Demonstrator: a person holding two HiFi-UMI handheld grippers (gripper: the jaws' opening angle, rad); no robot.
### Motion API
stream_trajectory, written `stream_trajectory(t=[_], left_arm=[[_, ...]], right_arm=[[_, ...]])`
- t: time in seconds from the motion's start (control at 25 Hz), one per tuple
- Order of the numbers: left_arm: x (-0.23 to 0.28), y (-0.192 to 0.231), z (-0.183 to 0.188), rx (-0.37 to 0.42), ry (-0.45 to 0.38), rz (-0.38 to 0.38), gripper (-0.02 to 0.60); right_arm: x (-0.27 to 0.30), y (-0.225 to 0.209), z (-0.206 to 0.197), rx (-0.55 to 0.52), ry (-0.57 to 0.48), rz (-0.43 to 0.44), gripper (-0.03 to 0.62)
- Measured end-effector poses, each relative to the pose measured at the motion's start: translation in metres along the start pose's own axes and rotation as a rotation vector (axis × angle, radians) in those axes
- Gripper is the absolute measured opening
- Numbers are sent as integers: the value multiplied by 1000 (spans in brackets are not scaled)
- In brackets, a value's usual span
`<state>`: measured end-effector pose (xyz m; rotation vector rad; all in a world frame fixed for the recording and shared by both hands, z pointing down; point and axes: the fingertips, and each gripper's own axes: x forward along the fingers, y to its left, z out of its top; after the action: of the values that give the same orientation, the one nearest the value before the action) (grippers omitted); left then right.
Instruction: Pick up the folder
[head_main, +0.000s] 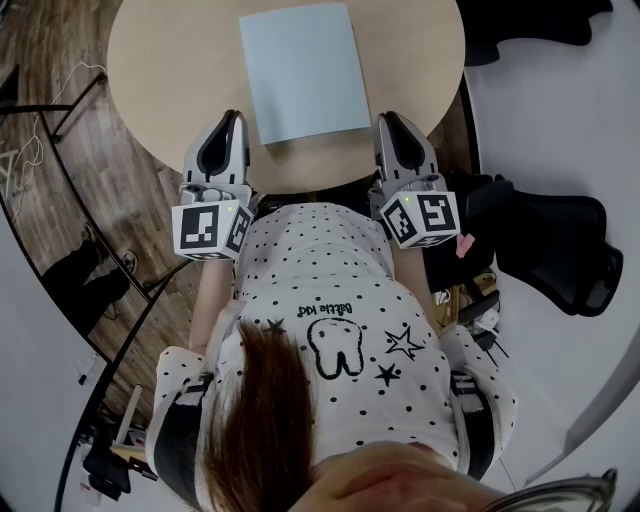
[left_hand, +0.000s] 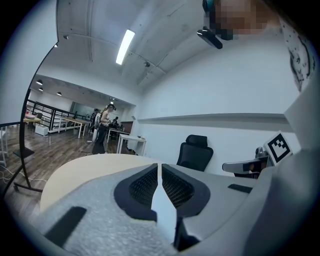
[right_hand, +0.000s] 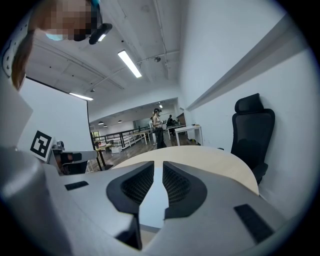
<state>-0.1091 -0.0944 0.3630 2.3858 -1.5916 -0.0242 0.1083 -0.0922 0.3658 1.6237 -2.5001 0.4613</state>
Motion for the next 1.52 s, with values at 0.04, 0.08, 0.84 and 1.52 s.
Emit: stream_trajectory(t=[0.04, 0.08, 0.84, 1.52], left_arm=[[1, 1, 1, -1, 1, -2, 25], [1, 2, 2, -3, 1, -3, 25], [26, 16, -1, -32, 56, 19, 98], [90, 31, -55, -108, 221, 85, 143]], right_arm=[[1, 0, 0, -3, 3, 1, 63], [2, 0, 1, -6, 6, 1, 80], [29, -17, 6, -1, 44, 15, 112], [87, -69, -17, 42, 154, 65, 129]])
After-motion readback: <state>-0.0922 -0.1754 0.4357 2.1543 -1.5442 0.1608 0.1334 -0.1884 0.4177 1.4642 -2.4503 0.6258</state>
